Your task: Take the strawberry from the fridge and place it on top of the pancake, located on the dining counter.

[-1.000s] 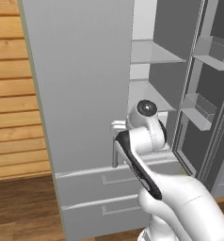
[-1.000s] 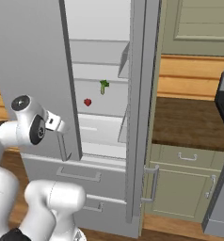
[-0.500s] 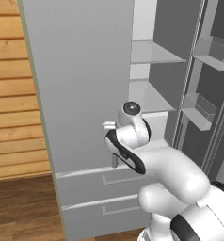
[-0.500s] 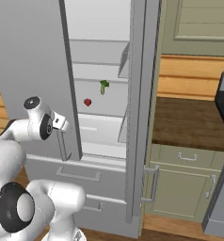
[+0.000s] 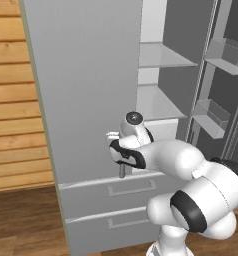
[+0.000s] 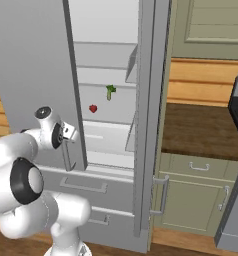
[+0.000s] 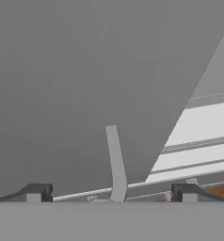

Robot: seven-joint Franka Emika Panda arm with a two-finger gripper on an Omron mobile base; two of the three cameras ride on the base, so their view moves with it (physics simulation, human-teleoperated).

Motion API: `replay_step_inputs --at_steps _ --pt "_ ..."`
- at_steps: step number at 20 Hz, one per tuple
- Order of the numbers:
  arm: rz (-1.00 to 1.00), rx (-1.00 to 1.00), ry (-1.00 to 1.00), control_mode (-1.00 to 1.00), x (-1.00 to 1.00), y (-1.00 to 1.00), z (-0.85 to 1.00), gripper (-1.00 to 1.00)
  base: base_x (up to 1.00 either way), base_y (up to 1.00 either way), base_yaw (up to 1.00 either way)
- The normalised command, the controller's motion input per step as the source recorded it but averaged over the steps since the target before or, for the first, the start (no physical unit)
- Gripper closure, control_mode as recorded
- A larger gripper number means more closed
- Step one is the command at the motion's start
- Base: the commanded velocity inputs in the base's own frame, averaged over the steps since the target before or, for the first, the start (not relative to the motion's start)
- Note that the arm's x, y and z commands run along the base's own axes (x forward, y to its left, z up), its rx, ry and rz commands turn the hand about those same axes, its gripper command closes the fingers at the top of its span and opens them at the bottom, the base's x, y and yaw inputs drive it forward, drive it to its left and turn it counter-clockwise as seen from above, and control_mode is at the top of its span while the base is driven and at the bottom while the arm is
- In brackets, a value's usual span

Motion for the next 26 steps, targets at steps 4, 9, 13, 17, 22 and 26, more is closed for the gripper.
replay_step_inputs --at_steps 4,9,13,17,22,26 --pt "0.0 0.0 0.0 -1.0 0.19 0.06 -0.43 -1.0 0.0 0.0 0.0" --pt "0.0 0.0 0.03 -1.0 0.06 0.17 -0.58 1.0 0.0 0.0 0.0" --pt "0.0 0.0 0.0 -1.0 -0.17 0.24 -0.35 1.0 0.0 0.0 0.0" --pt "0.02 0.0 0.0 -1.0 -0.8 0.43 -0.27 1.0 0.0 0.0 0.0" --pt "0.03 0.0 -0.02 -1.0 -1.0 0.55 -0.23 1.0 0.0 0.0 0.0" --pt "0.02 0.0 0.0 -1.0 -0.97 0.53 -0.07 1.0 0.0 0.0 0.0"
